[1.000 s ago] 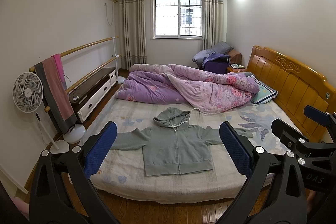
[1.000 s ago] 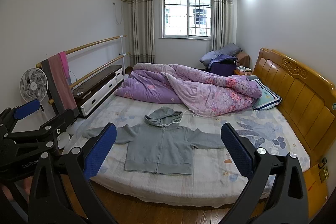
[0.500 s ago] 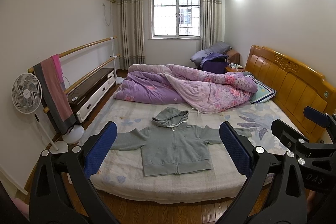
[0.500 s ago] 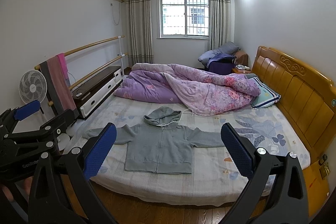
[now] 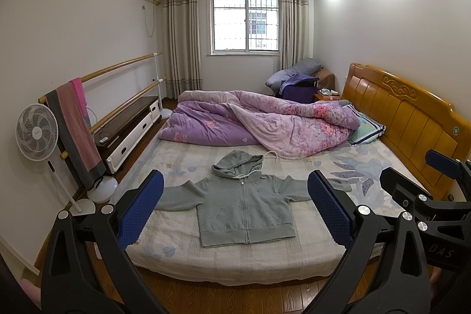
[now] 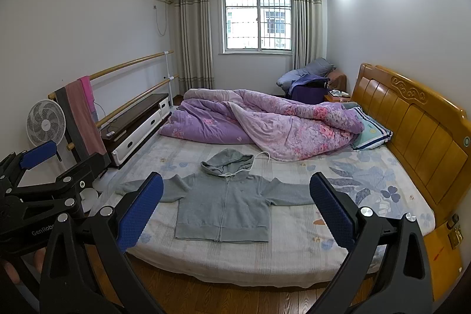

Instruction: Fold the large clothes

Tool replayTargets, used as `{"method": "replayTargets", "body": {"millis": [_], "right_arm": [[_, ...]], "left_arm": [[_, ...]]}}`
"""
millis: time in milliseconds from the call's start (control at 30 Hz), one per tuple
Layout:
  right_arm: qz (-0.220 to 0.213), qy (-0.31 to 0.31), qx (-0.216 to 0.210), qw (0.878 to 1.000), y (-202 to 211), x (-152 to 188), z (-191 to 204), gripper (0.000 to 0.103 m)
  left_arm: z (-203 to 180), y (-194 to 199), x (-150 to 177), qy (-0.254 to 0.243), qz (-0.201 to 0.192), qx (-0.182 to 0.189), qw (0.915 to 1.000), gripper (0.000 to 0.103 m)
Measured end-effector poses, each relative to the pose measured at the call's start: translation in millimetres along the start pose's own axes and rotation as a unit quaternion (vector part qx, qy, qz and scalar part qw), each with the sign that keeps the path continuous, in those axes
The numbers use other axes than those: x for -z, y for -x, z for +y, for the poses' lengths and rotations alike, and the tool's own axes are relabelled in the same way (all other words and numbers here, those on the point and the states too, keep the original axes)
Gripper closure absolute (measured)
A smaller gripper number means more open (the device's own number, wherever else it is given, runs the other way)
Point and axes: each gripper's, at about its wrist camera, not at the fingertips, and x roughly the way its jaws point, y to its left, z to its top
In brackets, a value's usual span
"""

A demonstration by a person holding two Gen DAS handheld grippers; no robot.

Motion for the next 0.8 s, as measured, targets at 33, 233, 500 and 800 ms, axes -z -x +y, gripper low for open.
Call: {"method": "replayTargets", "body": {"millis": [33,233,500,800], "right_arm": [[0.0,-0.001,0.0,1.0,0.4,0.2,0.2,0.007],[0.003,-0.004,0.0,1.0,2.2,0.5,-0.2,0.007],[0.003,-0.004,0.0,1.0,2.2,1.0,-2.3,0.007],[0.007,-0.01,0.002,1.0,3.1,-0.4,-1.2,0.007]], "left_arm": [[-0.2,0.1,0.2,0.0,0.0,0.0,1.0,0.005],[-0.8,2.6,-0.9,-0.001,0.001,0.001,1.0,0.005],[-1.6,3.2,-2.3,-0.001,0.002,0.001,1.0,0.005],[-3.4,3.1,-1.1,-0.001,0.002,0.001,1.0,0.005]]}}
